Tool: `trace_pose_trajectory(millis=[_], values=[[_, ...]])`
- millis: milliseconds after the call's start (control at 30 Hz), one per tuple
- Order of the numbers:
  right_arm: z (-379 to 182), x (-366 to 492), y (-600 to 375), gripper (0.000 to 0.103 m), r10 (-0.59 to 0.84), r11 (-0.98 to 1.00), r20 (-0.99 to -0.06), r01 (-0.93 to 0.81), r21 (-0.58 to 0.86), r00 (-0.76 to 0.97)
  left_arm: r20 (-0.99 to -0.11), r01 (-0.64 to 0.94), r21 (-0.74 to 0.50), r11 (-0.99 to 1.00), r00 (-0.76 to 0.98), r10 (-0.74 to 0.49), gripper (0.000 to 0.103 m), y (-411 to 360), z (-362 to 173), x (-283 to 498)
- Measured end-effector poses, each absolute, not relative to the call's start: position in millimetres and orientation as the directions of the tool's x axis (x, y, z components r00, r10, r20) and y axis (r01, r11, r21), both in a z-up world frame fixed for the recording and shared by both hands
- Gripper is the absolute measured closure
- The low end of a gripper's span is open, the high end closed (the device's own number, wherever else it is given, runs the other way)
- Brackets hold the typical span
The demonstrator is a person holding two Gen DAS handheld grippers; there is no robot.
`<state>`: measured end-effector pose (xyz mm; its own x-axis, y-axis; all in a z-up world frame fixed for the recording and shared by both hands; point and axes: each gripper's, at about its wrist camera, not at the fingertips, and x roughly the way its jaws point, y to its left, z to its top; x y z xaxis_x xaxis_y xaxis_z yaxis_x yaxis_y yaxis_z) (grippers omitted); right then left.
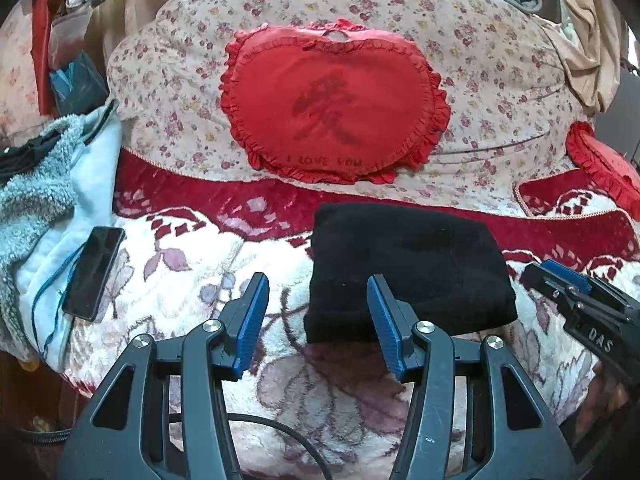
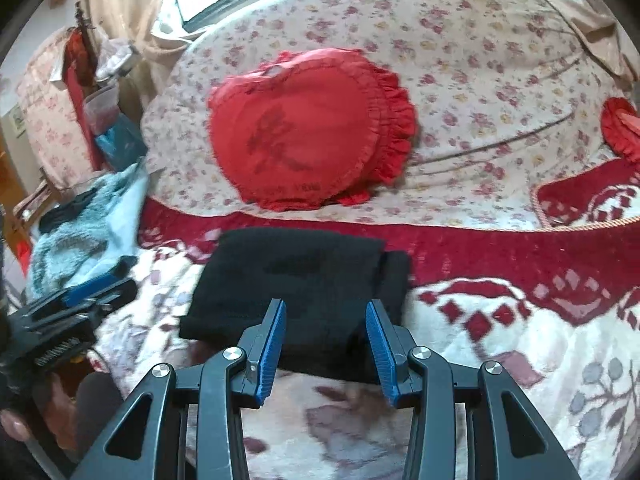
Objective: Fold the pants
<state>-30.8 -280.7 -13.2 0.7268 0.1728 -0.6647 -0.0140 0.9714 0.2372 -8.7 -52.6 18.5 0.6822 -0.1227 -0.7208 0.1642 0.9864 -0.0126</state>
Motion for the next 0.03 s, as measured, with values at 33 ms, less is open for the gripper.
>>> trace_pose_trajectory(millis=[33], values=[[-16.2, -27.8, -286.8, 0.063, 0.155, 0.974, -0.669, 0.001, 0.226, 0.727, -0.728, 0.159, -0.014, 0.987, 0.676, -0.119, 0.052, -51.0, 16.6, -5.9]])
